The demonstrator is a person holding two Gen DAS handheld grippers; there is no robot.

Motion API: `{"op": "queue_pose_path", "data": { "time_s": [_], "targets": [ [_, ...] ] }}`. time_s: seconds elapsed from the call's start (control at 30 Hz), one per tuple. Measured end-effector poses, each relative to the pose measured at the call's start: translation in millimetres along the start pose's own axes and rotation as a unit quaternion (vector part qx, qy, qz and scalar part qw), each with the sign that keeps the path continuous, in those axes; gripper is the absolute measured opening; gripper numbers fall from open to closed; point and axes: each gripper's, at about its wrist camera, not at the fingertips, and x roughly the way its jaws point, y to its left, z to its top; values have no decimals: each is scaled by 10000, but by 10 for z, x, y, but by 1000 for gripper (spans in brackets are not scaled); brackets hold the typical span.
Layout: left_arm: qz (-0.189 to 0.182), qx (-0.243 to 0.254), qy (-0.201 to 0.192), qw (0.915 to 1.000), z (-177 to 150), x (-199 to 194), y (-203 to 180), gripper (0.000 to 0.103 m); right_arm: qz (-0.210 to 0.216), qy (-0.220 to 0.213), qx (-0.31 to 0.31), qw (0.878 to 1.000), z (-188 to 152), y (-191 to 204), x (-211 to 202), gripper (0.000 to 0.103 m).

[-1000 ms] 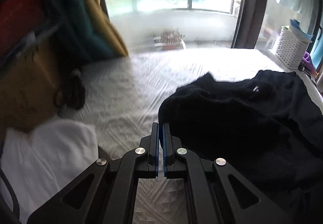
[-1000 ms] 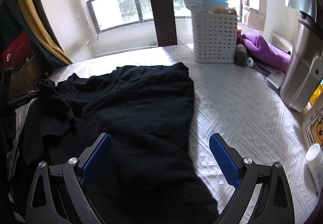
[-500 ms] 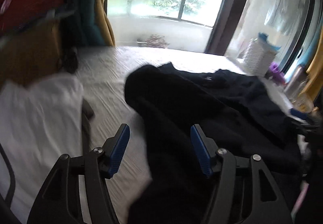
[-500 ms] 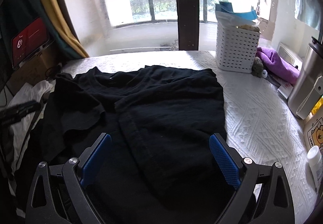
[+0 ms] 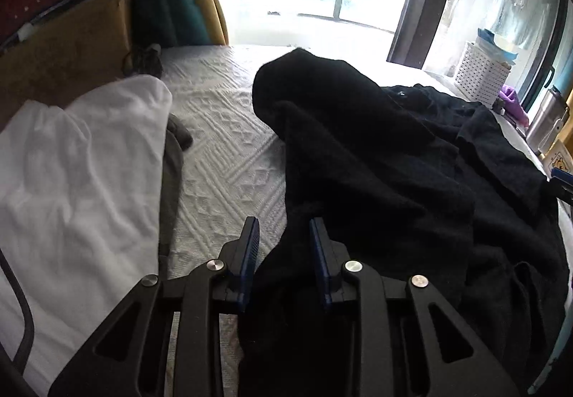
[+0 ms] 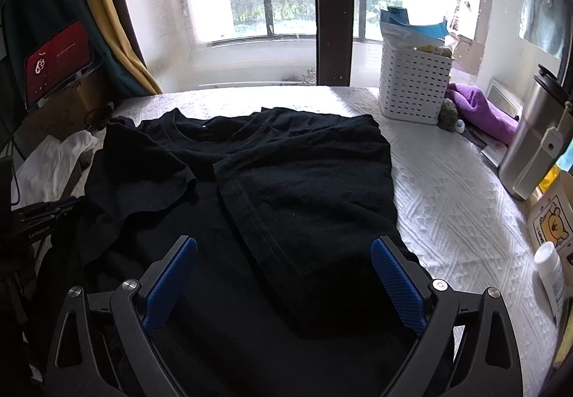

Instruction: Fold small clothes

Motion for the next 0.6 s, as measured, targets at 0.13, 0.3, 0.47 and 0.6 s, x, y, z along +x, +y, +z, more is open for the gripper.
{"op": "queue_pose_path", "data": {
  "time_s": [0.13,0.3,0.47,0.6],
  "targets": [
    [-20,-145,-173,9997,22,-131,16,28,-33,-15,20,10000,-39,-19,-50,98],
    [-48,-102,-370,9993,-2,-386,20,28,-37,-81,-2,10000,-66,21,-129,98],
    [-100,69,-503,9987,-117,-641,-24,28,13,-190,-49,9998,-152,96,-262,98],
    [-155,165,-535,9983,-243,-787,-68,29,1,-254,-86,9996,-304,87,-408,98]
  ]
}}
